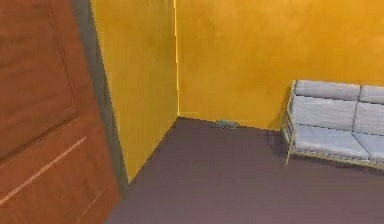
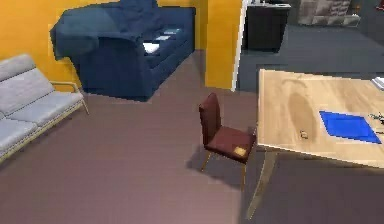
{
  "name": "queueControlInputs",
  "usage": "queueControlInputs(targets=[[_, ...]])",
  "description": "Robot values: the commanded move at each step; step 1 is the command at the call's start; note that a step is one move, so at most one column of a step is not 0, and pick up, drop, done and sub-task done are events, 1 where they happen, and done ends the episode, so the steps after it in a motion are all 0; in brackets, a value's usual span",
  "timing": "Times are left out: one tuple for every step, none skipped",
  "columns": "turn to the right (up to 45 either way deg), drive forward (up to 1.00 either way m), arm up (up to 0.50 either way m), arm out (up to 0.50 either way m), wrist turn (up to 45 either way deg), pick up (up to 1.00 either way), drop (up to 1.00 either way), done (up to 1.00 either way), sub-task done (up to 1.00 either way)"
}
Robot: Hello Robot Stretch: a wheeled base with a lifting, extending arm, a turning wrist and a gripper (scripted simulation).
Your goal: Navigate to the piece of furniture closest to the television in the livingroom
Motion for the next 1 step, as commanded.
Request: queueControlInputs(targets=[[45.0,0.0,0.0,0.0,0.0,0.0,0.0,0.0,0.0]])
